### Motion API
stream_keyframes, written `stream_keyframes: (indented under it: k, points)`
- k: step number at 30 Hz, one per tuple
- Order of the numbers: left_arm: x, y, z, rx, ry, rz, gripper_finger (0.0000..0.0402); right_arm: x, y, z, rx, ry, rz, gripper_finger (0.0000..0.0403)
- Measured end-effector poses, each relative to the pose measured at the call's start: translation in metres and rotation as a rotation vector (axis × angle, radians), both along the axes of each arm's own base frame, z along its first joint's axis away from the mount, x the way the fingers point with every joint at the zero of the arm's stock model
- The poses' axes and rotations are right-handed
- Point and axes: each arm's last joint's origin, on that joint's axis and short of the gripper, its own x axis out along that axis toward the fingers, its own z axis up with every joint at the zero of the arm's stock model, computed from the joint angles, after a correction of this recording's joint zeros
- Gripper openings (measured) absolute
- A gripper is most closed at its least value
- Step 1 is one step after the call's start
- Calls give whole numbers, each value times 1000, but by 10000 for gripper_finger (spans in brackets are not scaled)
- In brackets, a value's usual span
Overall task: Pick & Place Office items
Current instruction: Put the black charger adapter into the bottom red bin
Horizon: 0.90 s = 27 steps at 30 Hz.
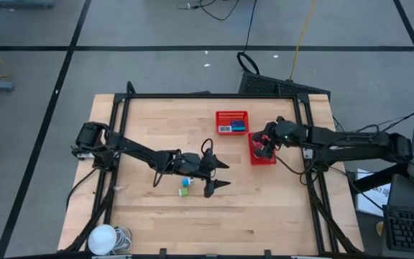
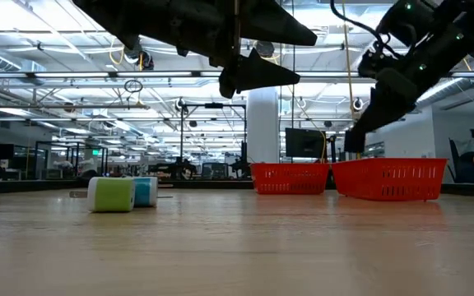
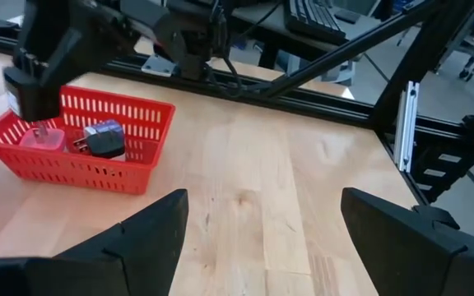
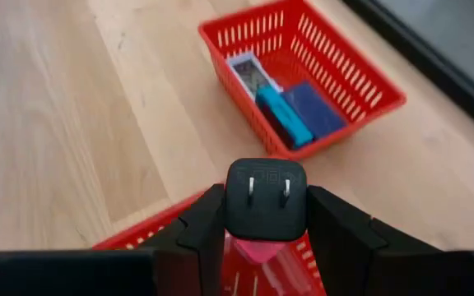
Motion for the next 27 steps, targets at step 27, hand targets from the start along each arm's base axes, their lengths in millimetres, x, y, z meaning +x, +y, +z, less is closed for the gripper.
stream_keyframes:
  k: [27]
  points:
    - [0, 1, 0, 8, 0, 27, 324, -17, 2, -30, 36, 84, -144, 131]
